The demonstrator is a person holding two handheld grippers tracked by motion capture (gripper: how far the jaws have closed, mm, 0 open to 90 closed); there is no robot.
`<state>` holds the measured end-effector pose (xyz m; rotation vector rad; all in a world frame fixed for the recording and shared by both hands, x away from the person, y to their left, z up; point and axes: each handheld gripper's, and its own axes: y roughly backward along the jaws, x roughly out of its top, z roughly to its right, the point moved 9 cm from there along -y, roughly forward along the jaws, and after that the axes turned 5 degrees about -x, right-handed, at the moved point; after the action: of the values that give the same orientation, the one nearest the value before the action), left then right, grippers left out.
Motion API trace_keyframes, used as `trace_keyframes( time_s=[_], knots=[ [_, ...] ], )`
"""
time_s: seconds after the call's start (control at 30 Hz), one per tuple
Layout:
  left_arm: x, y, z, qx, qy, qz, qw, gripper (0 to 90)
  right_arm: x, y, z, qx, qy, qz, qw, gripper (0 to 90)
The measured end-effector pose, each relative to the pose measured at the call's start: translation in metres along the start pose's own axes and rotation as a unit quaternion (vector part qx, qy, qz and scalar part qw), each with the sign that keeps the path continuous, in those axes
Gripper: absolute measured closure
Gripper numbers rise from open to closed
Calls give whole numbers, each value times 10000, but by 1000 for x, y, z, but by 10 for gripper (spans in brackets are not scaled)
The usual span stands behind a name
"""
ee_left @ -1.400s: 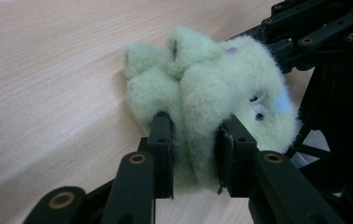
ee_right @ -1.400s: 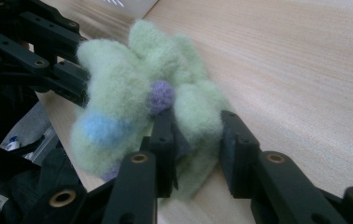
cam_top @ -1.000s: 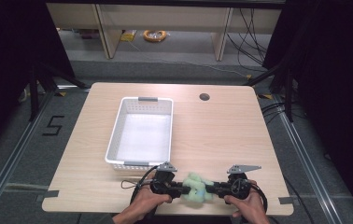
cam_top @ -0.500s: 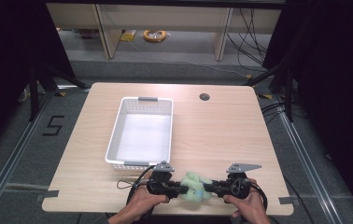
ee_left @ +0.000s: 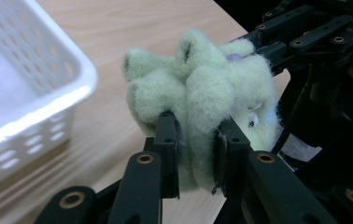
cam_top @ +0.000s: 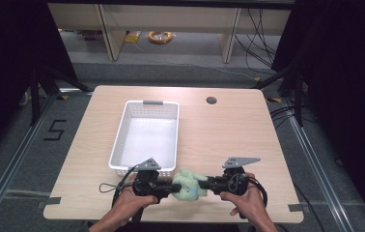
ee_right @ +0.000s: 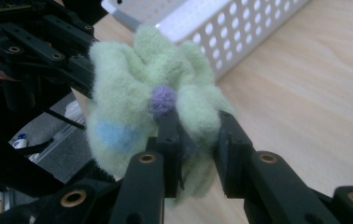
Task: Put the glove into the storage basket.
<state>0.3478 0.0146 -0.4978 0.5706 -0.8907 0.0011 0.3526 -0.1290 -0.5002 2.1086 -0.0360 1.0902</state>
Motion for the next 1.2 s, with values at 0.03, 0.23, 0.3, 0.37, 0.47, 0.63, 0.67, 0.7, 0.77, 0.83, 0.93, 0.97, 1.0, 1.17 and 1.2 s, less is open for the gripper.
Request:
trace_keyframes(
  time_s=[0.03,0.23,0.3,0.37,0.47,0.63,0.67,0.7,0.77,0.83,0.93,0.97,1.0,1.17,1.2],
  knots=[
    [0,0,0,0,0,0,10000,733,0,0,0,0,0,0,10000,745],
    [14,17,-13,163,134,113,9997,732,27,-10,-2,-16,157,-2,9999,745],
    [18,23,-18,179,151,125,9996,732,40,-14,-4,67,122,-55,9999,744],
    [22,28,-23,220,155,89,9996,732,44,-17,-5,87,104,-50,9999,745],
    [32,39,-32,306,263,153,9991,732,61,-23,-7,96,211,-105,9997,745],
    [42,53,-40,407,283,188,9986,732,79,-29,-12,104,279,-130,9995,745],
    [44,56,-43,444,303,183,9984,732,84,-31,-13,82,307,-163,9994,745],
    [45,59,-46,477,294,146,9983,732,88,-34,-13,40,358,-154,9992,745],
    [48,64,-52,570,361,166,9976,731,94,-38,-14,47,401,-167,9990,745],
    [50,69,-61,616,395,105,9973,731,102,-46,-15,57,399,-181,9990,745],
    [52,75,-77,743,482,41,9961,731,111,-64,-13,31,427,-258,9988,745],
    [52,77,-83,825,547,64,9951,731,114,-70,-13,5,362,-328,9988,745],
    [52,78,-87,852,601,64,9945,731,117,-77,-12,-3,387,-328,9987,745],
    [47,83,-108,1005,771,-12,9919,731,122,-101,-11,15,332,-467,9984,745],
    [44,83,-114,1017,798,-104,9916,732,122,-103,-12,22,302,-523,9982,745]
  ],
)
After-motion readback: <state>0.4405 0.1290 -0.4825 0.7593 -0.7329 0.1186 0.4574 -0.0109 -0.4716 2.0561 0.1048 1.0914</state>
